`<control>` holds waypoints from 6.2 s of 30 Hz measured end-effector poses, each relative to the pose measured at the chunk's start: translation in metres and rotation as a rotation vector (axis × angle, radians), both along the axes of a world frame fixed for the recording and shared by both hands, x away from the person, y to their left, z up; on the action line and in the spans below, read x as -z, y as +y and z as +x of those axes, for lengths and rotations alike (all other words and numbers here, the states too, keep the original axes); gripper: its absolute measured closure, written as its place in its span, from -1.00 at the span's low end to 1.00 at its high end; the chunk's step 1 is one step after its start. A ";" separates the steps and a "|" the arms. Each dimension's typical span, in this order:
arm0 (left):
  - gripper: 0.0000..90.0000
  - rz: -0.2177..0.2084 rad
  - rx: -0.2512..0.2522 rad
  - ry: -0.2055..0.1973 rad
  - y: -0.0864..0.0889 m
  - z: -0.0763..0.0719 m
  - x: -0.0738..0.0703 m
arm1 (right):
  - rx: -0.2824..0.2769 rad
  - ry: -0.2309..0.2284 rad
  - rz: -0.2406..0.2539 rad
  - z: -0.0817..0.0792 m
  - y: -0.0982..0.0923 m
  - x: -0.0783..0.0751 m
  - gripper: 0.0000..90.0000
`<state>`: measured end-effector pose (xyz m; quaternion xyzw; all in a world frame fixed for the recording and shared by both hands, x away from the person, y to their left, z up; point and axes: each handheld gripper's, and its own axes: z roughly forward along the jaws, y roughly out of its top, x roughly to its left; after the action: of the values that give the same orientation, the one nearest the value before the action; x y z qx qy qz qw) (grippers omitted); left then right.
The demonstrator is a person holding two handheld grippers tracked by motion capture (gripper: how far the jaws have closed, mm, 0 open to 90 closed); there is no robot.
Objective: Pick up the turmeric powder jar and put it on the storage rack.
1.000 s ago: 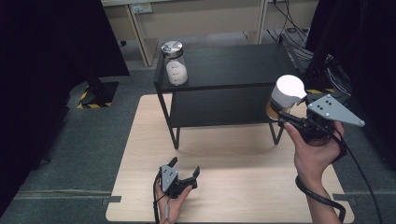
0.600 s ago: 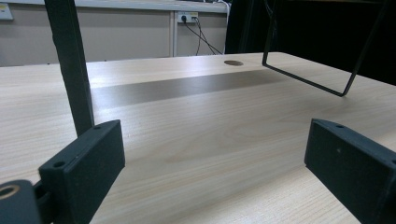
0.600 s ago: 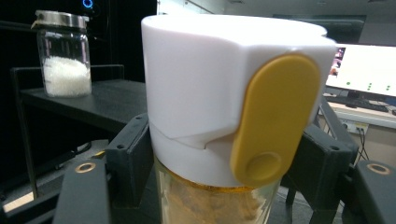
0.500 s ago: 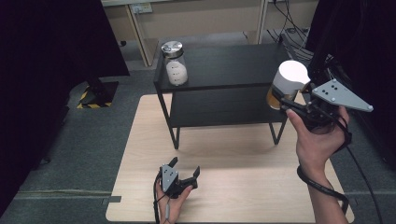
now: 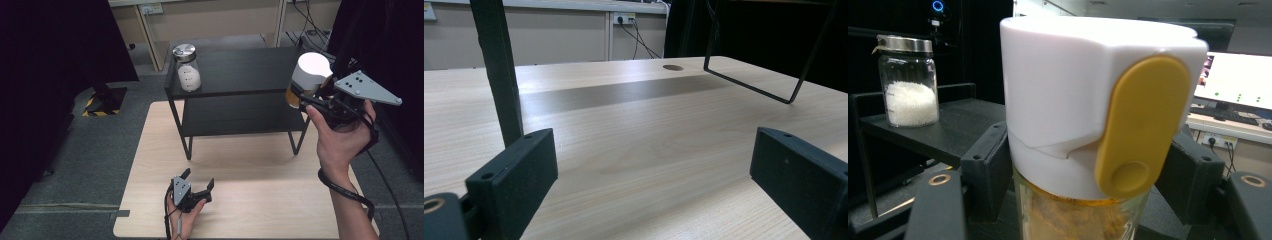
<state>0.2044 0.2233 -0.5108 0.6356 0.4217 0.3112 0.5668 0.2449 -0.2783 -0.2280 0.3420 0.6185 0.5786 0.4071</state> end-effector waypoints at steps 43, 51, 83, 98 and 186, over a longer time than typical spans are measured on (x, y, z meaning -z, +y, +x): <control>-0.90 -0.005 0.003 0.003 0.001 0.000 0.000 | 0.086 0.065 -0.031 0.051 0.023 -0.043 -0.32; -0.90 -0.003 0.004 0.003 0.001 0.001 0.000 | 0.101 0.086 -0.029 0.058 0.022 -0.043 -0.32; -0.90 0.002 0.006 0.002 0.001 0.001 0.000 | 0.112 0.097 -0.006 0.069 0.023 -0.036 -0.33; -0.90 0.002 0.006 0.002 0.001 0.000 0.000 | 0.131 0.088 0.008 0.069 0.026 -0.034 -0.40; -0.90 0.004 0.009 -0.006 -0.001 -0.001 0.000 | 0.006 0.025 0.023 0.000 -0.006 0.042 -0.96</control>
<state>0.2039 0.2228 -0.5113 0.6379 0.4163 0.3114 0.5682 0.2451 -0.2845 -0.2702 0.3556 0.6158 0.5802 0.3972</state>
